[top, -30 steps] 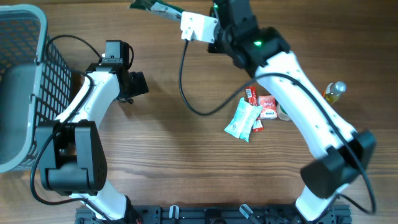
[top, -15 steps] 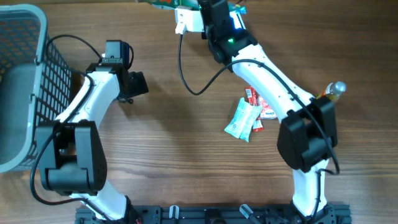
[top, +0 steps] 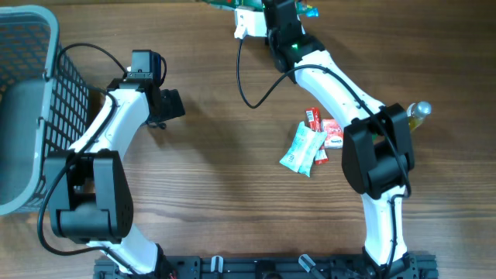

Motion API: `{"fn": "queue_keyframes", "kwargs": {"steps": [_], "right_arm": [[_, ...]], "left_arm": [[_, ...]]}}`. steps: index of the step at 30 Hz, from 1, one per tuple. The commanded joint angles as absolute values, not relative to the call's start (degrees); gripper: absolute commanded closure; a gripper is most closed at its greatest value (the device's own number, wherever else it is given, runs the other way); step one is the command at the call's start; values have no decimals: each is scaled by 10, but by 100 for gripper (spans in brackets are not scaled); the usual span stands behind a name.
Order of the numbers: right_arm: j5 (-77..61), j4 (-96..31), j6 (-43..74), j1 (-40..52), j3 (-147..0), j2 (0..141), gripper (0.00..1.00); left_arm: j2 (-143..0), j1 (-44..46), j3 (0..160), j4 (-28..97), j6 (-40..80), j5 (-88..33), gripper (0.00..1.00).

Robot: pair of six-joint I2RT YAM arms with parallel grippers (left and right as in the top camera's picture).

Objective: Scan the item barcode
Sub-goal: 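Hold the gloves package up in front of the white scanner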

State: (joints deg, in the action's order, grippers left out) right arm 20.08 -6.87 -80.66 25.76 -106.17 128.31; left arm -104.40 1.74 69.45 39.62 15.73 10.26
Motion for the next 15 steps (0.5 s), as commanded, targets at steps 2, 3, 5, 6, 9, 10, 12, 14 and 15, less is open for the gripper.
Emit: {"fn": "queue_keyframes", "kwargs": {"steps": [2, 3, 5, 6, 9, 10, 12, 14, 15], "right_arm": [[166, -69, -772, 262, -1064, 1299, 96], [161, -77, -763, 263, -1064, 1300, 96], [144, -95, -738, 263, -1064, 1300, 96], [137, -103, -726, 263, -1064, 1300, 96], [130, -107, -707, 263, -1064, 1300, 96], [130, -111, -701, 264, -1064, 1300, 96], [130, -128, -701, 265, -1064, 1300, 96], [130, -149, -701, 265, -1064, 1300, 96], [130, -161, -701, 265, -1064, 1300, 96]], "left_arm": [[-1037, 14, 691, 395, 154, 110, 0], [-1037, 14, 691, 395, 154, 110, 0], [-1037, 14, 691, 395, 154, 110, 0], [-1037, 14, 691, 395, 154, 110, 0], [-1037, 14, 691, 395, 154, 110, 0], [-1037, 14, 691, 395, 154, 110, 0], [-1037, 14, 691, 395, 154, 110, 0], [-1037, 14, 691, 395, 154, 110, 0], [-1037, 14, 691, 395, 154, 110, 0]]}}
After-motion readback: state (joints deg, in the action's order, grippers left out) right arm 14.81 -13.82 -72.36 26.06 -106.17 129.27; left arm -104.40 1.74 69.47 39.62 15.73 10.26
